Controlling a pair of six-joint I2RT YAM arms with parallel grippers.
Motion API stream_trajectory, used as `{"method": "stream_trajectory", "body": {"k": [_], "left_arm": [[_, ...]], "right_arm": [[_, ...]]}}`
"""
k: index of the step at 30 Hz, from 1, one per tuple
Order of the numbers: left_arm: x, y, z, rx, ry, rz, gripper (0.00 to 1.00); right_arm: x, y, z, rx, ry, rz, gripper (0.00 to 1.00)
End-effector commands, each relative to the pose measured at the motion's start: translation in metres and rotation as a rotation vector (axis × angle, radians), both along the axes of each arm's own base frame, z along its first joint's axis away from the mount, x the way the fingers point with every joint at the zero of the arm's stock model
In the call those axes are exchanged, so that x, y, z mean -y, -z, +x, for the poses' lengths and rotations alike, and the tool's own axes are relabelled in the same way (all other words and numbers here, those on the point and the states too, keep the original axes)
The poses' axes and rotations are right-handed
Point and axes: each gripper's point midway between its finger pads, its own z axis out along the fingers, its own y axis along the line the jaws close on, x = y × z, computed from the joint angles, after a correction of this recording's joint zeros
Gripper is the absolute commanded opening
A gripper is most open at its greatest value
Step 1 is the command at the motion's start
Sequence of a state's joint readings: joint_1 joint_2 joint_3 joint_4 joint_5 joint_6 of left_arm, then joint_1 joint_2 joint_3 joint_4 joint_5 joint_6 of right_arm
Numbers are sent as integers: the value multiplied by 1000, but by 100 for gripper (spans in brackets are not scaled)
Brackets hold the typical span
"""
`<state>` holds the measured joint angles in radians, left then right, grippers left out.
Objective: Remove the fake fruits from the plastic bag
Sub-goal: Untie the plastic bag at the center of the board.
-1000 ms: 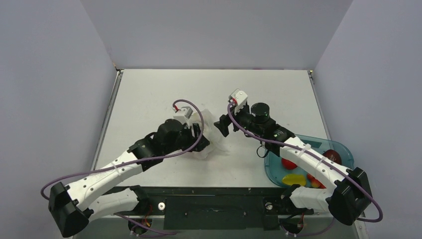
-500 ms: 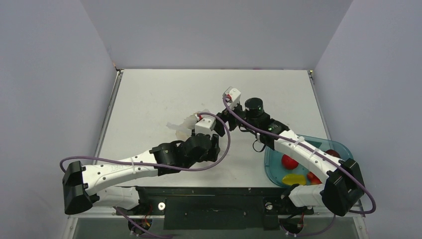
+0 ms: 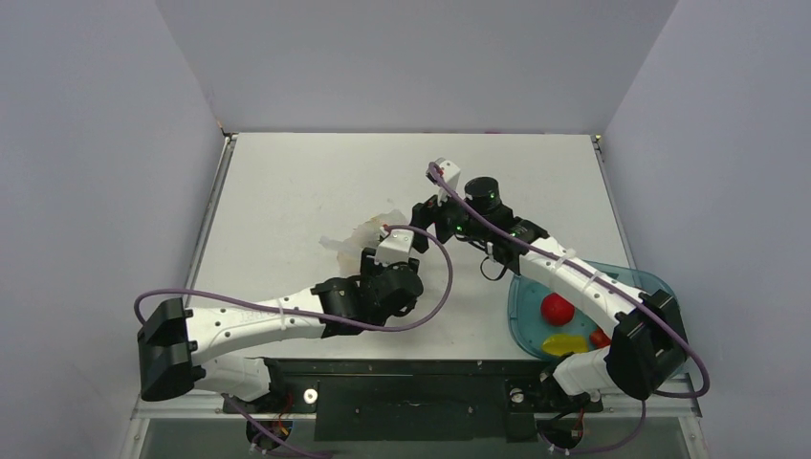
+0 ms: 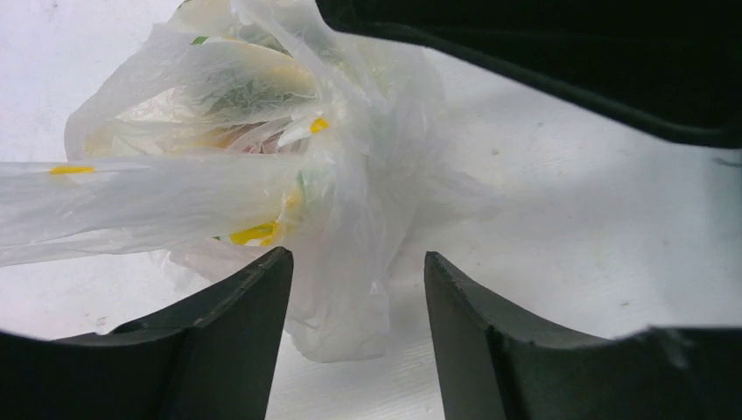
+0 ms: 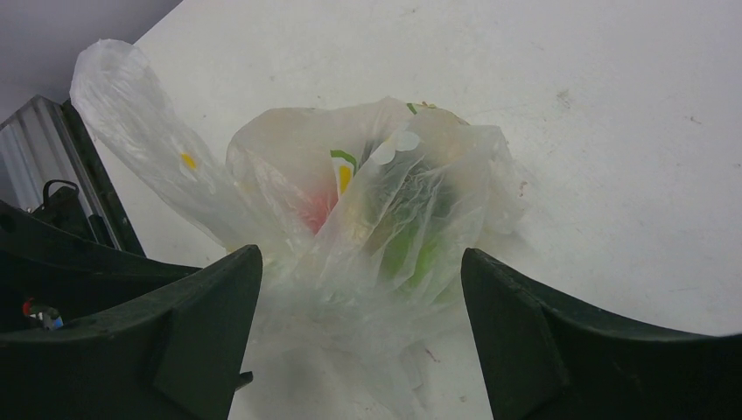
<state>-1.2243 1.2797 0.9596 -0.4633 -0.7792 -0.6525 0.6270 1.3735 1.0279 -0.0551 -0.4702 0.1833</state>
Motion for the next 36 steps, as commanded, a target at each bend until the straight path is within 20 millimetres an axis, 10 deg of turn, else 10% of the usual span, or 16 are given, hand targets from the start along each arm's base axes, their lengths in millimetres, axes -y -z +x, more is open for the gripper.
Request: {"method": "stream_trajectory", "body": {"k": [1, 6, 12, 36], "left_arm": [[-3, -2, 9, 27, -60, 45, 52], [-10, 11, 17, 12, -114, 92, 40], [-12, 15, 25, -22, -126, 77, 0], [-11, -13, 32, -29, -29, -451, 0]], "right_arm": [[-5, -17, 3, 3, -10, 34, 79], [-4, -12, 6, -7, 1, 11, 76], [-5, -4, 5, -35, -17, -24, 73], [-34, 4, -20, -62, -174, -29, 72]]}}
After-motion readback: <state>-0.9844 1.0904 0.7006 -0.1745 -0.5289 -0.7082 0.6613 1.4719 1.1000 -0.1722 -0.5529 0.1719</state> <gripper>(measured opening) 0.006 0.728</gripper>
